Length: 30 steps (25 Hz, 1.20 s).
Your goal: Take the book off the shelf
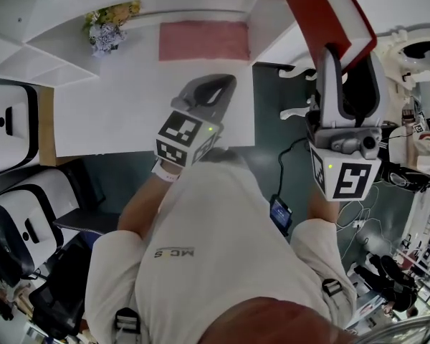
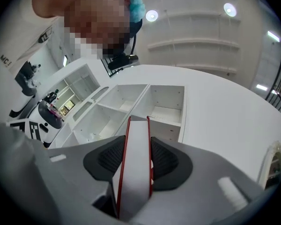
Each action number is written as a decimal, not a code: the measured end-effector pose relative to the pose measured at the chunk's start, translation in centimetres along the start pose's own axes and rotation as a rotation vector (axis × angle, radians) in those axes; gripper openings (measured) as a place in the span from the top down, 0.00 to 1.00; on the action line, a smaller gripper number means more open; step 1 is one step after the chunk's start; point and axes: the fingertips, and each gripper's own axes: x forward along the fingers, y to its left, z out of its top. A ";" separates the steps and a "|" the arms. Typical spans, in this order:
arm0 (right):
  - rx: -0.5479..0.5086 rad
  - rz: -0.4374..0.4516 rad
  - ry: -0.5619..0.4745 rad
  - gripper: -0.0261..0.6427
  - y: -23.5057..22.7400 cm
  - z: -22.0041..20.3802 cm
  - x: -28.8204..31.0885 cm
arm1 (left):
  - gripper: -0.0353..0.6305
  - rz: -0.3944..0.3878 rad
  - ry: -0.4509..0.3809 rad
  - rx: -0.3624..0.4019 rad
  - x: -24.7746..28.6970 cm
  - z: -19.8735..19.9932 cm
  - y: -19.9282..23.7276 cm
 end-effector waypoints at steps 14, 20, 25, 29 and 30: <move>0.091 0.032 -0.101 0.71 -0.3 4.4 -6.2 | 0.94 -0.014 0.024 0.020 1.5 -0.1 -0.9; 0.122 0.061 -0.068 0.71 0.6 4.1 -6.7 | 0.94 -0.028 0.033 0.019 1.9 -0.4 -1.3; 0.165 0.105 0.005 0.71 1.9 1.8 -7.3 | 0.94 -0.027 0.044 0.006 1.9 -1.3 -1.2; 0.209 0.142 0.081 0.71 3.4 -1.1 -7.8 | 0.94 -0.011 0.049 -0.012 1.6 -1.9 -0.6; 0.222 0.148 0.100 0.71 3.8 -1.9 -7.9 | 0.94 -0.007 0.050 -0.015 1.5 -2.1 -0.5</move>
